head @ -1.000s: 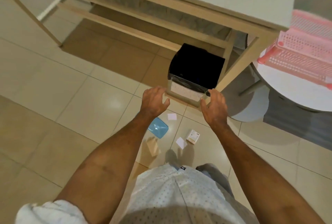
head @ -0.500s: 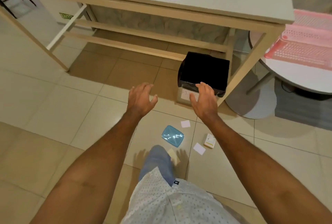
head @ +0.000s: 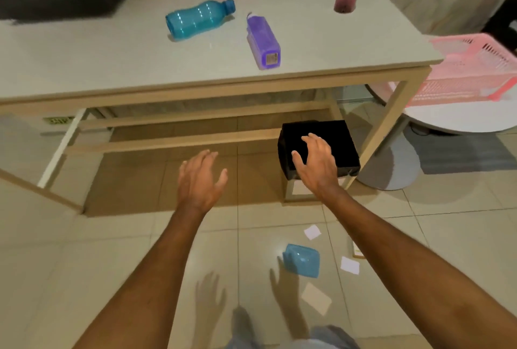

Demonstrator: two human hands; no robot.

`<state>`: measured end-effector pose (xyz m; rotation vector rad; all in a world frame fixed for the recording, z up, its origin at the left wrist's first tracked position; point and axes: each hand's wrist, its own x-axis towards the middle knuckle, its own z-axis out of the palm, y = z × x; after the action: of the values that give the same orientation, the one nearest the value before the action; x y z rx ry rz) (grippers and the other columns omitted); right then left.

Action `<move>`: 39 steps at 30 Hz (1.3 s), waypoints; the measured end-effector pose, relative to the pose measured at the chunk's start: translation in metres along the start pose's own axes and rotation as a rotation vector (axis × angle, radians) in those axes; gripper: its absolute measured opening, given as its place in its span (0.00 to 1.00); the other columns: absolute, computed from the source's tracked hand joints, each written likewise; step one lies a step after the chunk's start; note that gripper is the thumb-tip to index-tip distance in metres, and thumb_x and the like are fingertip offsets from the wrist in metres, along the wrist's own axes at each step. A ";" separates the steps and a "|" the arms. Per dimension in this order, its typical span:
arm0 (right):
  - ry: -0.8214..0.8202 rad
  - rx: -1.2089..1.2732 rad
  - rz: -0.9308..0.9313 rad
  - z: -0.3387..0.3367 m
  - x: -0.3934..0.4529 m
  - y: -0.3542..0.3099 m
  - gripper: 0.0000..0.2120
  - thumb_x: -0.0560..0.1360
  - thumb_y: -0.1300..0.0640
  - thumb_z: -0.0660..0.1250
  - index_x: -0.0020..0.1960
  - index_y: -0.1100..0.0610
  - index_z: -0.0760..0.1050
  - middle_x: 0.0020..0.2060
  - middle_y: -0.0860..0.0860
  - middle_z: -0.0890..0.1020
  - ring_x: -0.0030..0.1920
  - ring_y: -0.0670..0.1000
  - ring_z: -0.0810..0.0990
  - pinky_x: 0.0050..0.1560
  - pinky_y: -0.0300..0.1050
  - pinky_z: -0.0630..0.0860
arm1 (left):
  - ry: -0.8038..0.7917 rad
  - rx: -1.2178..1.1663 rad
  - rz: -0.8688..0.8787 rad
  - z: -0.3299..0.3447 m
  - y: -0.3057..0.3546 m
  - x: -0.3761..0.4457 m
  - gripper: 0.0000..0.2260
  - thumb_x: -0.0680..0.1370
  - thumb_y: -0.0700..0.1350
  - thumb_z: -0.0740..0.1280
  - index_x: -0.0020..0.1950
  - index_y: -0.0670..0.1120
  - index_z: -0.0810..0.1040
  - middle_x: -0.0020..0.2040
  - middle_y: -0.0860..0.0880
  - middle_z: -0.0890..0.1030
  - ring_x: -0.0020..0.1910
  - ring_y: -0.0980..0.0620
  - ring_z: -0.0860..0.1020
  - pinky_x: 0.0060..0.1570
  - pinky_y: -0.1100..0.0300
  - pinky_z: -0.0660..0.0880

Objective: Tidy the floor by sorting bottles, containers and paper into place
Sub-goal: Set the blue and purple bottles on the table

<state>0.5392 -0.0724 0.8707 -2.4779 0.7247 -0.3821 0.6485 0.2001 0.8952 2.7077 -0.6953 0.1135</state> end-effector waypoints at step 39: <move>0.163 -0.184 0.356 0.040 0.402 -0.163 0.51 0.68 0.30 0.75 0.80 0.54 0.58 0.71 0.57 0.72 0.65 0.60 0.76 0.53 0.54 0.76 | -0.079 0.186 0.207 -0.036 -0.085 0.613 0.41 0.73 0.65 0.72 0.78 0.46 0.63 0.75 0.41 0.69 0.72 0.39 0.69 0.70 0.40 0.67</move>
<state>0.9518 -0.1662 0.9758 -2.4346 1.2962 -0.4003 1.2265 0.0044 1.0013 2.8203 -1.0358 0.1285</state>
